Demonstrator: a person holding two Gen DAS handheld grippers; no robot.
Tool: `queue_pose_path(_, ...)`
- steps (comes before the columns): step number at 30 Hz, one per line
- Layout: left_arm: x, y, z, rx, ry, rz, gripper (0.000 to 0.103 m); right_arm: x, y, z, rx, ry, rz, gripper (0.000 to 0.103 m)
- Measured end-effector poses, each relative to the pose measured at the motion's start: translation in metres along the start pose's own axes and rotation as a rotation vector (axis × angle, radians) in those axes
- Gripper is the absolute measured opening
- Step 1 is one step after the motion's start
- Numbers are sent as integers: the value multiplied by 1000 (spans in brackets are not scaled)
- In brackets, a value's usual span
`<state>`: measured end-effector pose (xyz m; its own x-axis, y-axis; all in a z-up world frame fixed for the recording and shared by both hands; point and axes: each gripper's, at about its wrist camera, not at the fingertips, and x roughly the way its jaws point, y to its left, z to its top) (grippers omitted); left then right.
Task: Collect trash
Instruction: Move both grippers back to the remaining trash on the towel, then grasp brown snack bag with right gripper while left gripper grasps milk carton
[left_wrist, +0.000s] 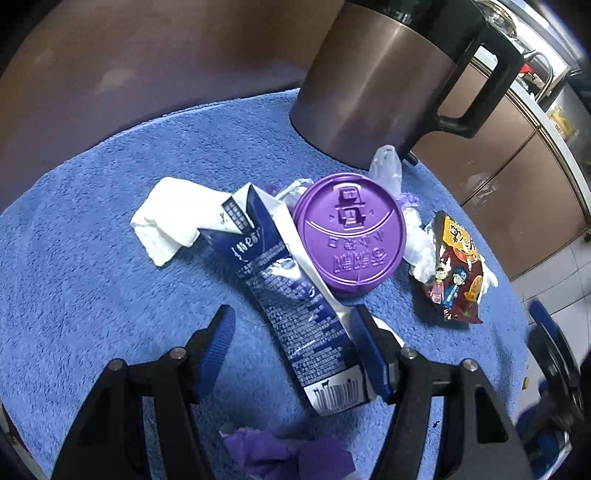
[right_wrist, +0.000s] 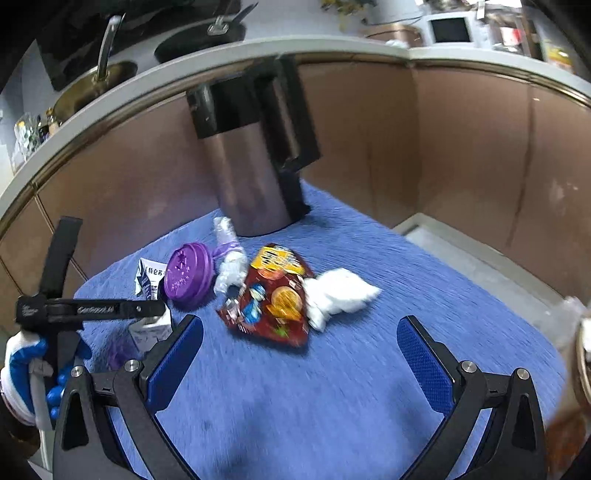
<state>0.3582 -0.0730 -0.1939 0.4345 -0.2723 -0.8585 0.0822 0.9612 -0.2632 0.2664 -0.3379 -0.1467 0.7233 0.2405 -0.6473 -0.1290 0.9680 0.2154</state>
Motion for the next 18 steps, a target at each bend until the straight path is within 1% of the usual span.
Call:
queue_pose_path(3,3,4,0,-22,13,-30,64,32,11,15,-46,39,14,103)
queue_pose_path(5,7,11,3,-57,35,-73,63,50,16,25,-62,54,30,103)
queue_pose_path(7,10,17,9,-61,42,-83,63,64,19,31,-69,67,35,103)
queue_pose_path(10,14,20,17,-75,58,-101,62,80,22,36,-78,92,15,103)
queue_pose_path(14,15,30,22,-104,77,-149,62,91,21,37,-70,123,5,102)
queue_pose_path(15,15,31,23,-111,80,-157,62,94,19,36,-61,132,1,101)
queue_pose_path(17,16,34,24,-118,85,-159,62,96,15,34,-52,143,-1,96)
queue_pose_path(18,17,33,25,-118,89,-152,62,97,13,33,-47,149,1,90)
